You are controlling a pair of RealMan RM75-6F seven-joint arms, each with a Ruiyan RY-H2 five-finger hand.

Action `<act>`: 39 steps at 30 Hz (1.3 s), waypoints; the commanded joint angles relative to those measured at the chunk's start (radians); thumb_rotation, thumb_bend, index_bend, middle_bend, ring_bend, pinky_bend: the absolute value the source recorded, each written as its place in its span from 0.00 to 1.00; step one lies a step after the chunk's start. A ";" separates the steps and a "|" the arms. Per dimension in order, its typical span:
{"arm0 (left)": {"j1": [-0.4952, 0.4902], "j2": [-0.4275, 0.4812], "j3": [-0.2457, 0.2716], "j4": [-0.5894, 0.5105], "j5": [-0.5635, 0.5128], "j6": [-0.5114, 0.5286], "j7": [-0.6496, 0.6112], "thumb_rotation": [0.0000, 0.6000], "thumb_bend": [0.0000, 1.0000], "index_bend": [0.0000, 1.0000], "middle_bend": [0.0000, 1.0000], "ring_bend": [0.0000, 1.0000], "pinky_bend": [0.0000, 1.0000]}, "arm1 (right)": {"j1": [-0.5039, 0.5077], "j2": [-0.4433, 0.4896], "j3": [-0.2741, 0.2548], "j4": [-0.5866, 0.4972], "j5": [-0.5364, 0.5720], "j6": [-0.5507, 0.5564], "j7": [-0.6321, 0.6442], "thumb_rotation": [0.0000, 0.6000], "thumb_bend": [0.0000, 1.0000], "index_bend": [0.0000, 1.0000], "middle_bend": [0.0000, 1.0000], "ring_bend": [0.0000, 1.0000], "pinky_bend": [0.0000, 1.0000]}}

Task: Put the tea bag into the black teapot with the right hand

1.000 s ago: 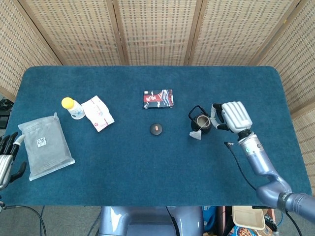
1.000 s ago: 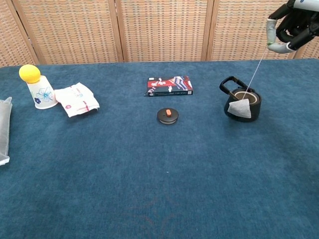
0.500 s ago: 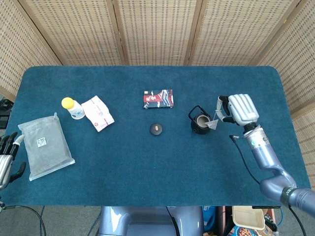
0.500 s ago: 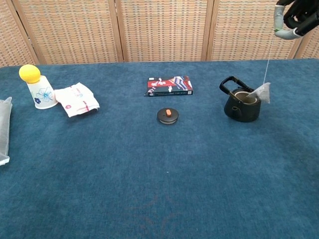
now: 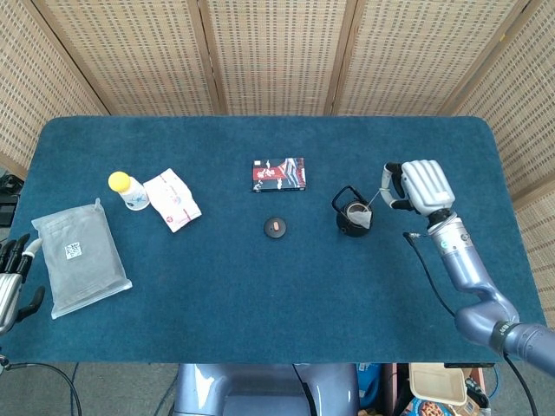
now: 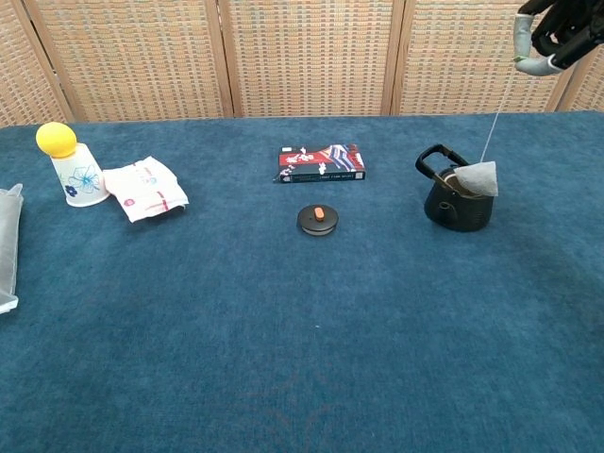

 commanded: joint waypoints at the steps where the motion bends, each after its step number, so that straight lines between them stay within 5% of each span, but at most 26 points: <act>1: 0.000 0.000 0.000 0.001 0.000 0.000 -0.001 1.00 0.45 0.00 0.00 0.00 0.00 | 0.002 -0.008 -0.006 0.011 0.004 -0.005 0.001 1.00 0.64 0.66 0.90 0.94 0.99; 20: 0.000 -0.001 0.003 -0.001 -0.007 -0.009 0.002 1.00 0.45 0.00 0.00 0.00 0.00 | -0.006 -0.063 -0.056 0.067 -0.008 -0.016 -0.010 1.00 0.64 0.66 0.90 0.94 0.99; 39: -0.003 -0.005 0.004 -0.002 -0.012 -0.017 0.012 1.00 0.45 0.00 0.00 0.00 0.00 | -0.045 -0.164 -0.180 0.046 -0.197 0.110 -0.136 1.00 0.64 0.62 0.89 0.94 0.99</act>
